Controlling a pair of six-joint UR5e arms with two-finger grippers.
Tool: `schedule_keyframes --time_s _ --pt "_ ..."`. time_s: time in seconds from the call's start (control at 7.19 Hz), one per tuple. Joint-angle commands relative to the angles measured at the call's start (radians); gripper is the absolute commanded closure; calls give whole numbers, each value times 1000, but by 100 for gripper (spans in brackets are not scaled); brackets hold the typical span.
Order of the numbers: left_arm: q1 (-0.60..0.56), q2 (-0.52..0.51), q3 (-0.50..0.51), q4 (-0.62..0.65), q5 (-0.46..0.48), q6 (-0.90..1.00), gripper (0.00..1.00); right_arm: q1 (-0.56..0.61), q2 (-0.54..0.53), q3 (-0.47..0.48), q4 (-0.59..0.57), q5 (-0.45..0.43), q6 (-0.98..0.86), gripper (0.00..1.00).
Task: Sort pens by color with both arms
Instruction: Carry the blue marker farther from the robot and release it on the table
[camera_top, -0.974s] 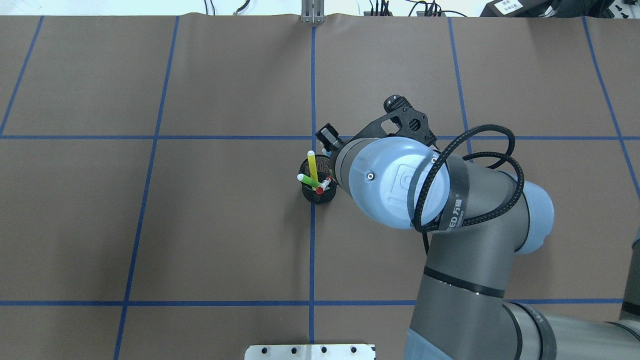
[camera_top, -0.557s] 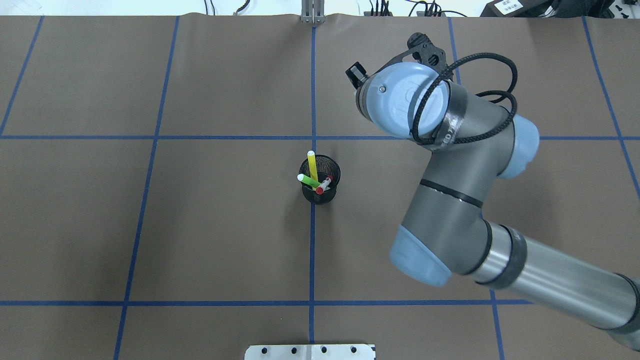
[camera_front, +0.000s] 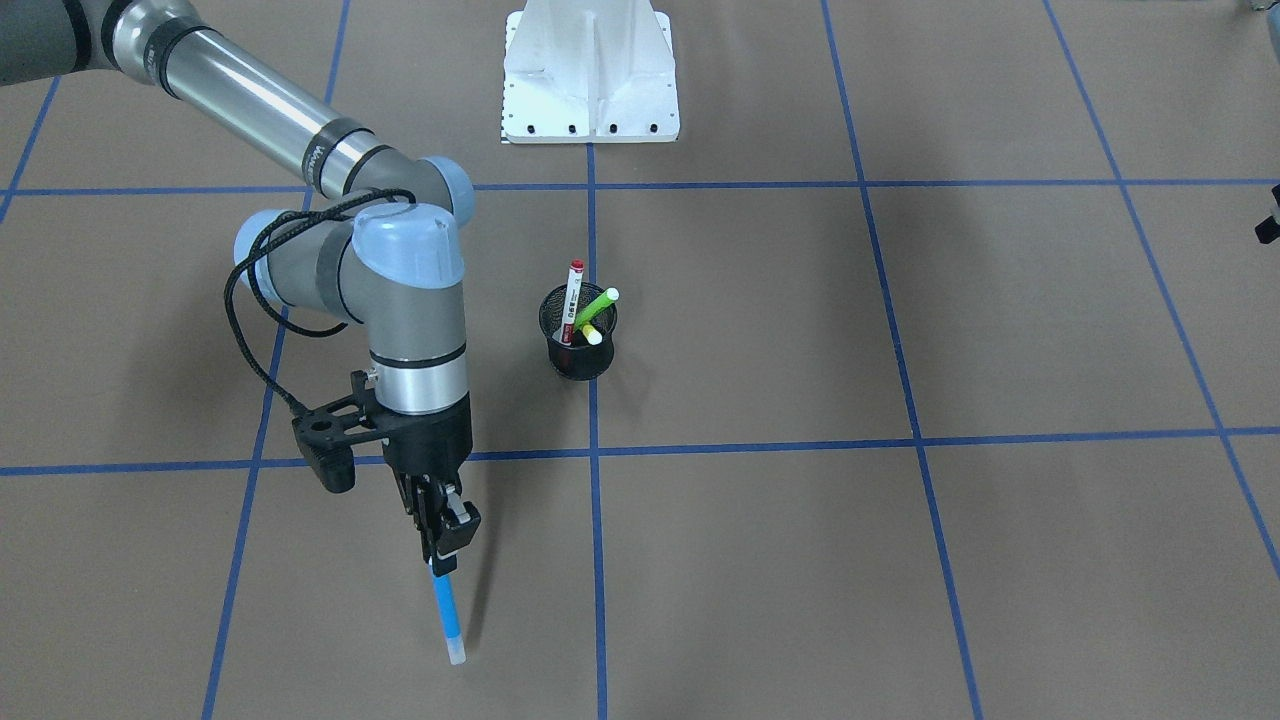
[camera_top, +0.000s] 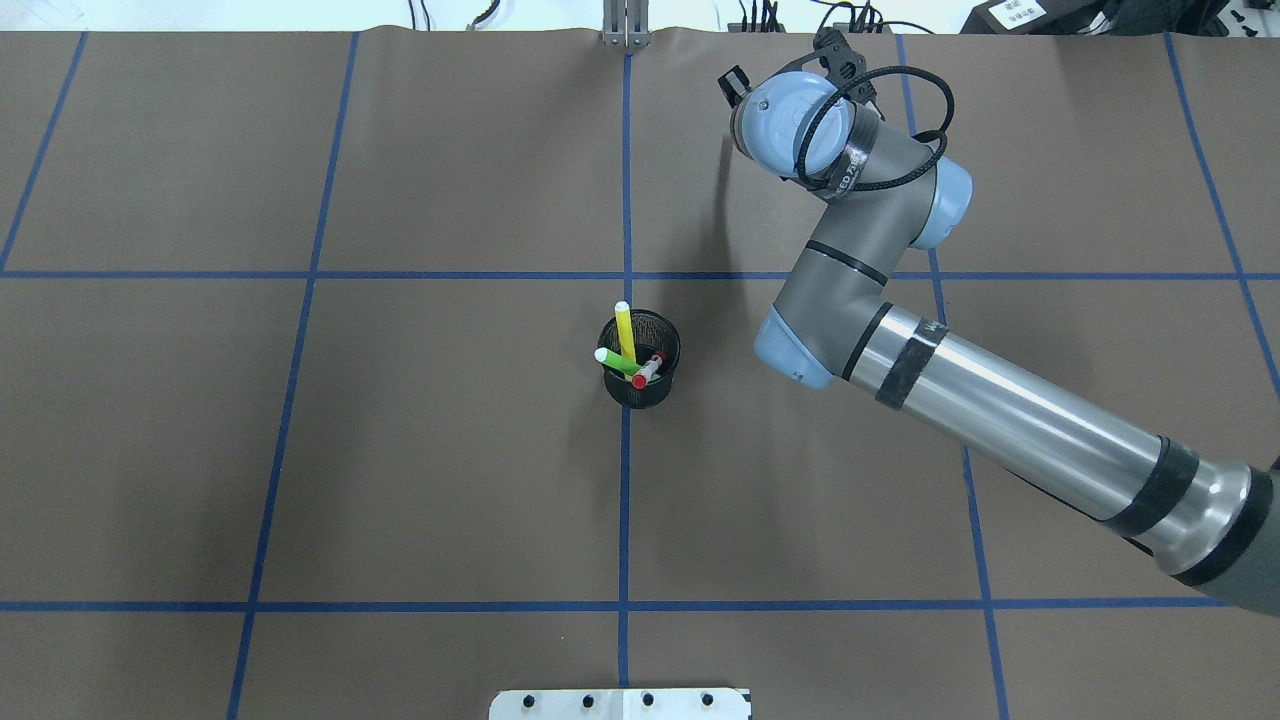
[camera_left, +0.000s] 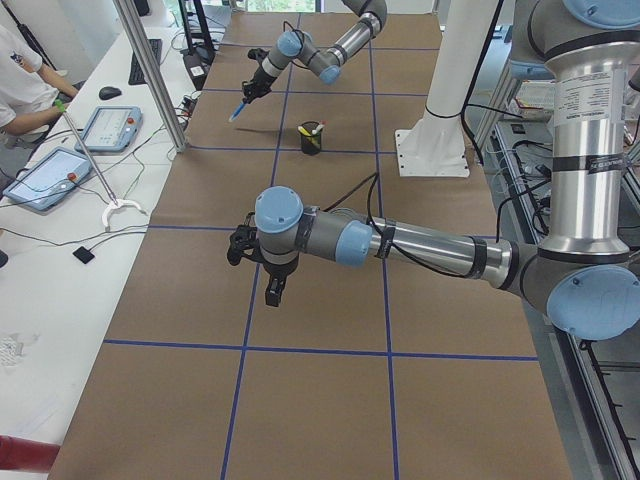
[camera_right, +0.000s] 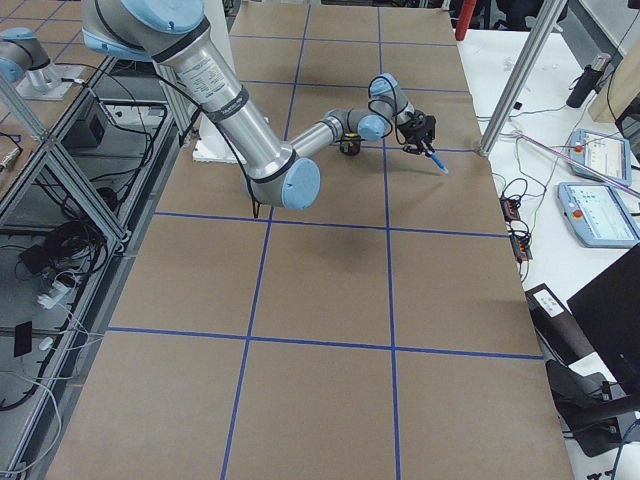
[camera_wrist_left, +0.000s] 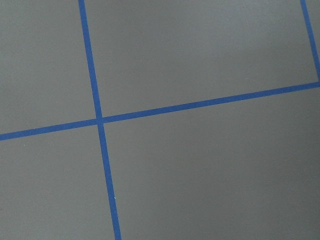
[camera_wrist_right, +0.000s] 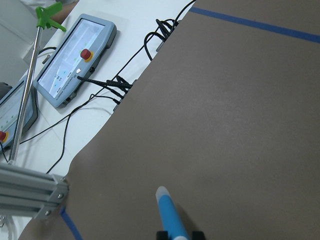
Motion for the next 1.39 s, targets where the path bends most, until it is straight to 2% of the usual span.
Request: schedule_keyframes --time_s 0.0,0.14,0.28,0.56,0.7,0.97,1.25 --pt "0 0 1 -1 -41 0 0 10 15 -121 118 -25 -2 100" --pt "0 0 -2 -1 -42 0 0 10 17 -121 120 -25 -2 98" --pt "0 0 -2 -1 -42 0 0 10 27 -118 120 -24 -2 2" --pt "0 -4 -1 -4 -40 -3 0 8 21 -83 119 -16 1 0" --pt "3 -38 -1 2 -37 -52 0 8 14 -47 116 -13 -5 0" --pt "117 -111 -7 -4 -25 -226 0 19 -116 134 103 100 -90 0" --pt "267 -238 -38 -20 42 -611 0 86 -239 351 -20 267 -253 0"
